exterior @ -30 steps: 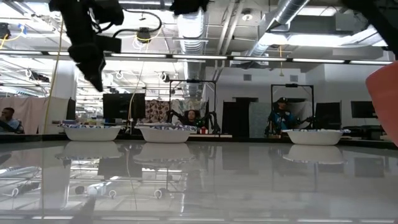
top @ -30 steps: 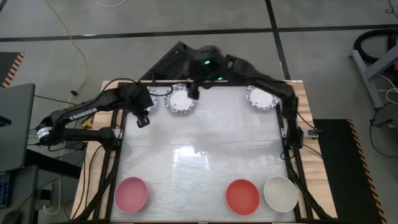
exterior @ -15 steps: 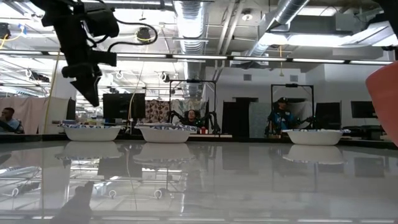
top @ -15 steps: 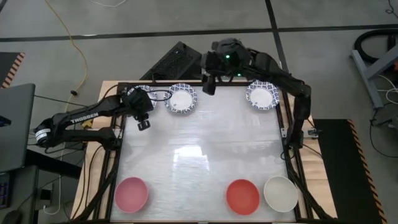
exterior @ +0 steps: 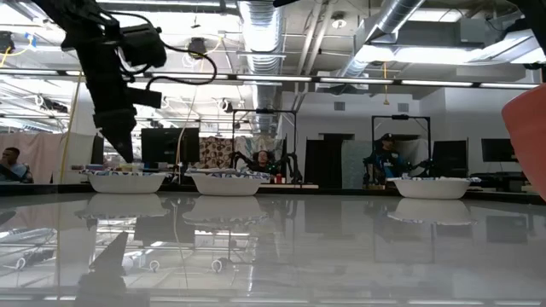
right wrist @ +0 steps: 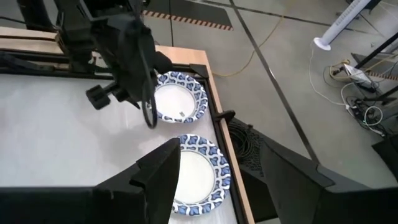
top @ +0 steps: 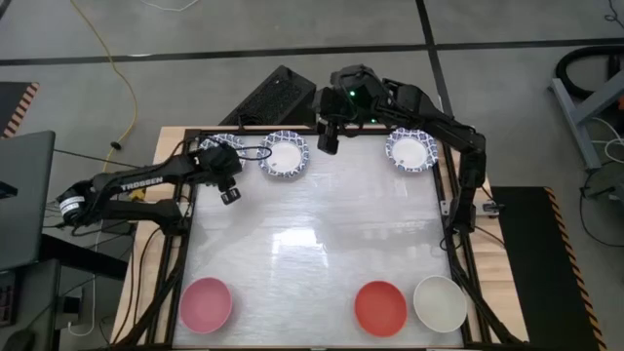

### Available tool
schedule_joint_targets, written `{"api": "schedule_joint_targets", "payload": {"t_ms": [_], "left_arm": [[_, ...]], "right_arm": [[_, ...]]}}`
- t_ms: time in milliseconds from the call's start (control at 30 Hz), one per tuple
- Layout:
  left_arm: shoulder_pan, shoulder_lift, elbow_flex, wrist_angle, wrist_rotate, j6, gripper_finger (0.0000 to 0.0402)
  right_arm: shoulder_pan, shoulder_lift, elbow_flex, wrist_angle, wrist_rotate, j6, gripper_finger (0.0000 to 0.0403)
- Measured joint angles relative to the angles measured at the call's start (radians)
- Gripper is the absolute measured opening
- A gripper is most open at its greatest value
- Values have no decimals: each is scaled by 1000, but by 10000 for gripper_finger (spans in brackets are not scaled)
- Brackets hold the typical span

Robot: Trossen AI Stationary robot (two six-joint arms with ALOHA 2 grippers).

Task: Nest bowls inside each other
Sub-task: Stack the blue patterned bowl on top of the blue patterned bowl

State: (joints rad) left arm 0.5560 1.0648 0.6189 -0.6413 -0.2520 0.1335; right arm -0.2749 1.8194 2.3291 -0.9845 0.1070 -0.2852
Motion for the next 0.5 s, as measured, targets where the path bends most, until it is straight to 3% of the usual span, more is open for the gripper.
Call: {"api": "schedule_joint_targets", "payload": {"t_ms": [500], "left_arm": [[-1,257,0,30,-69,-60,103]], "right_arm": [[0,0,0,-24,0,8,244]]}}
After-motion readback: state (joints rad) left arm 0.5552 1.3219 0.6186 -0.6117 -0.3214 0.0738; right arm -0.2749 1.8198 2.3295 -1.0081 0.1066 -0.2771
